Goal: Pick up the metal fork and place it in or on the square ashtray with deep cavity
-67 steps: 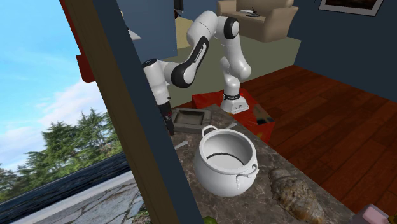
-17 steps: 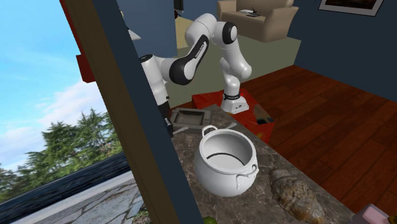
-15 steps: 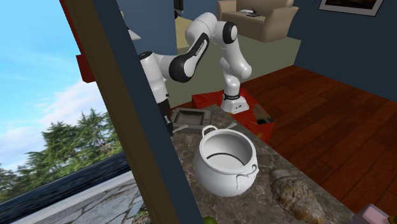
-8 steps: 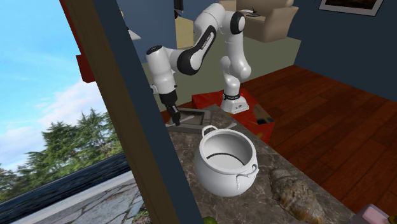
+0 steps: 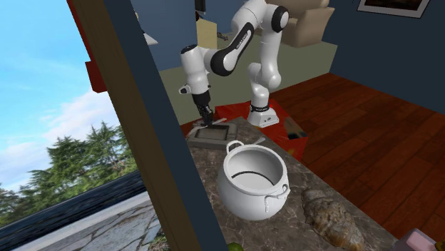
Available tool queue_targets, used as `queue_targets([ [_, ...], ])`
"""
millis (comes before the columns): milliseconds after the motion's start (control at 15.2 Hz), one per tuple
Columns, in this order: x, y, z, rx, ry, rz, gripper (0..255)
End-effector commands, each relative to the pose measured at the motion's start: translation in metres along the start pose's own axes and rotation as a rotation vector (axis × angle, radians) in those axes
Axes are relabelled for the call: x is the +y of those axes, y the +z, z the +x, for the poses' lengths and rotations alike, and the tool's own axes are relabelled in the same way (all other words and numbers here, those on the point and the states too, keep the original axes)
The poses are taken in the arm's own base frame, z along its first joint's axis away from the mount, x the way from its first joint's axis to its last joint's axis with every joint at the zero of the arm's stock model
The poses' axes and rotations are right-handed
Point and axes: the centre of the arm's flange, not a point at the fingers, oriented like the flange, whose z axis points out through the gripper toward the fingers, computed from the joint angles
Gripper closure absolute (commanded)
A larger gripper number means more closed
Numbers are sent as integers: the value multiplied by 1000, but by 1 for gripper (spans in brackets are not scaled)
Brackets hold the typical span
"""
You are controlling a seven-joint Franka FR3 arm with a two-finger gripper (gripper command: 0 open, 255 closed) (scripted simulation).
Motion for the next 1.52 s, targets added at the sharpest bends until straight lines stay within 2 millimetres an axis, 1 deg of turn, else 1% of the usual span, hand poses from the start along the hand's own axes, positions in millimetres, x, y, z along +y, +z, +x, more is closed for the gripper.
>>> queue_targets([
  [0, 19, -1, -22, 1, 0, 1, 255],
  [132, 36, -1, -42, 1, 0, 1, 255],
  [198, 41, -1, -48, 1, 0, 1, 255],
  [924, 53, 55, -43, 1, 0, 1, 255],
  [1386, 53, 55, -43, 1, 0, 1, 255],
  [1452, 53, 55, -43, 1, 0, 1, 0],
])
